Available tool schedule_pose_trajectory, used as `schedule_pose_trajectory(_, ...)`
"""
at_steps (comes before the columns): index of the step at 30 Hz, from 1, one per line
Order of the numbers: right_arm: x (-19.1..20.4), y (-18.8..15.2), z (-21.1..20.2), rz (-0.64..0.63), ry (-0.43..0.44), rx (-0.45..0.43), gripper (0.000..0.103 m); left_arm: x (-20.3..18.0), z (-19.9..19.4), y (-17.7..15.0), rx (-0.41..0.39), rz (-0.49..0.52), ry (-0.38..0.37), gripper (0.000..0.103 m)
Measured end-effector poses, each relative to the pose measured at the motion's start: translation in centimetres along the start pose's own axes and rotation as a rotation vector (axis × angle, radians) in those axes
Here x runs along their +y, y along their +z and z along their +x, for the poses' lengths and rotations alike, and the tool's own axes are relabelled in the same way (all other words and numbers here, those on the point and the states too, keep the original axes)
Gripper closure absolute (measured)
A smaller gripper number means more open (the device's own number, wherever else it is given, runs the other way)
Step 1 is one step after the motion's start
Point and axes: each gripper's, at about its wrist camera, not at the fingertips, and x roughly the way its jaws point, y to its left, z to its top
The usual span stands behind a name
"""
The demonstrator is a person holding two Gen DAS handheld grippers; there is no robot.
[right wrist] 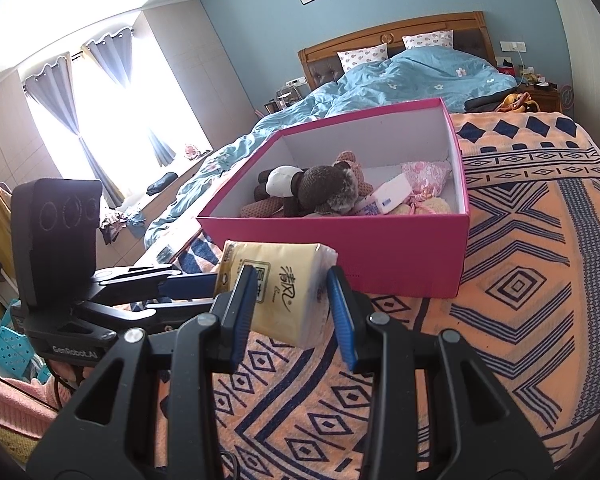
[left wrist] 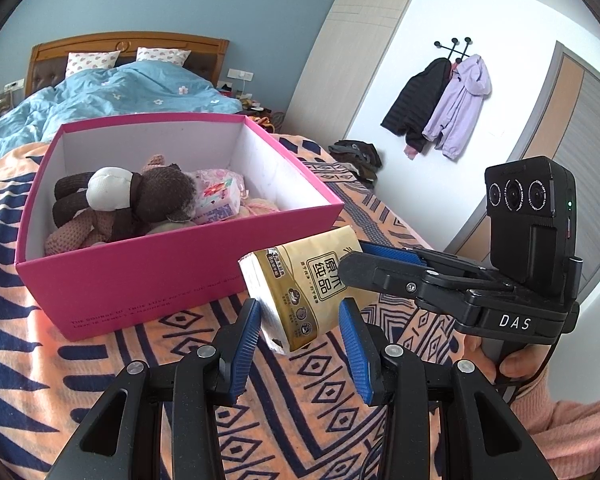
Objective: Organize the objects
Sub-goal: 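Carry the tan tissue packet with both grippers toward the magenta box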
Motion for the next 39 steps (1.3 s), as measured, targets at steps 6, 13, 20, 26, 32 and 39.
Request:
schedule_pose_trajectory(6,0.0,0.1,0.1,-0.005,-0.001,-0.001,0.063,0.2,0.0,0.3,-0.006,-0.002,0.001,0.063)
schedule_pose_trajectory(13,0.0,0.3,0.2,-0.008,0.000,-0.004,0.063,0.4,0.0,0.5,-0.007,-0.002,0.003,0.063)
schedule_pose_trajectory(20,0.0,0.4,0.3,-0.009,-0.002,-0.005,0.063,0.7,0.1,0.8,-0.010,-0.003,0.005,0.063)
schedule_pose_trajectory(26,0.0,0.5,0.3,-0.011,-0.004,-0.006,0.063,0.7,0.1,0.9,-0.008,-0.004,0.006,0.063)
schedule_pose_trajectory(32,0.0,0.8,0.5,-0.014,-0.004,-0.006,0.063,0.9,0.1,1.0,-0.011,-0.005,0.008,0.063)
schedule_pose_trajectory(39,0.0,1.1,0.6,-0.015,-0.006,-0.008,0.063,1.2,0.3,1.3,-0.013,-0.002,0.017,0.063)
